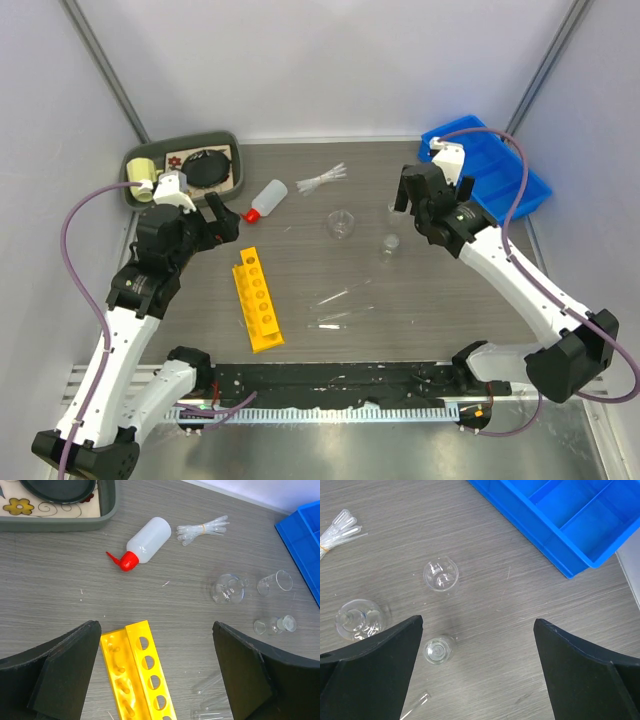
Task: Organize the chemistry lab equipment
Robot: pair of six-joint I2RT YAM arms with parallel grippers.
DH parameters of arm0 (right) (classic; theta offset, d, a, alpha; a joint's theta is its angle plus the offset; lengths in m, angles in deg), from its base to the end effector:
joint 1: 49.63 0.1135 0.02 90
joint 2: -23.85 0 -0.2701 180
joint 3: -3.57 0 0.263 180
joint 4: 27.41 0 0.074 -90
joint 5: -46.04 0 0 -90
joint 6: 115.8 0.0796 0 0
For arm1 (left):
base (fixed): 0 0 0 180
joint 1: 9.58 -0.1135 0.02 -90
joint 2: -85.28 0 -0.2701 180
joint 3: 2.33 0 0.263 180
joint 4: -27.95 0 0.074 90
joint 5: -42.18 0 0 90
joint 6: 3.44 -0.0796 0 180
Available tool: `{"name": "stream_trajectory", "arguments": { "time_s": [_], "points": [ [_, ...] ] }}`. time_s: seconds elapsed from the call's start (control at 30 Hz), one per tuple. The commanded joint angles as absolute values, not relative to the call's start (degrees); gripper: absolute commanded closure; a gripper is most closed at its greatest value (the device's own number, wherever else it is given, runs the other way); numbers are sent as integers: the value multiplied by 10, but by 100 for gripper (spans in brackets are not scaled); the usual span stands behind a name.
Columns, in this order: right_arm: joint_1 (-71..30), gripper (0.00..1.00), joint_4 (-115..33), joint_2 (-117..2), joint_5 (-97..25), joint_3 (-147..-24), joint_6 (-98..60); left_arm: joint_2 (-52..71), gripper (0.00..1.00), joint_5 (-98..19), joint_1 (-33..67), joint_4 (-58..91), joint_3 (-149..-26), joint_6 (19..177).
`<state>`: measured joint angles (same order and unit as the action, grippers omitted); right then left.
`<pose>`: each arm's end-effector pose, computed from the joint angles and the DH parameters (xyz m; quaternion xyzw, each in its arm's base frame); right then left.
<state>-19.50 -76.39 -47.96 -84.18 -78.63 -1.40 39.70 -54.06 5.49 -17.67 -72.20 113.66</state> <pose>0.2850 0.1060 0.3335 0.1067 0.8525 -0.0888 0.5040 0.2082 -0.0471 0.3589 -0.1169 0.8168 -0.1607 0.5417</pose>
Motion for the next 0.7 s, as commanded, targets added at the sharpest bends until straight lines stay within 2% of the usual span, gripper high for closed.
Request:
{"name": "stream_trajectory", "arguments": {
  "time_s": [0.0,0.1,0.33,0.57,0.67],
  "points": [
    [-175,1,-817,-501,-897,-852,7,399,0,-548,54,-163,-725,1140],
    [-146,1,-816,-487,-852,-834,-2,396,0,-561,54,-169,-726,1142],
    [-44,0,-739,-468,-589,-790,-31,387,0,-585,54,-184,-734,1142],
    [160,0,-778,-642,-680,-910,-4,373,0,-661,54,-212,-741,1151],
    [214,0,-783,-725,-723,-959,2,361,0,-706,53,-233,-753,1161]
  ]
}}
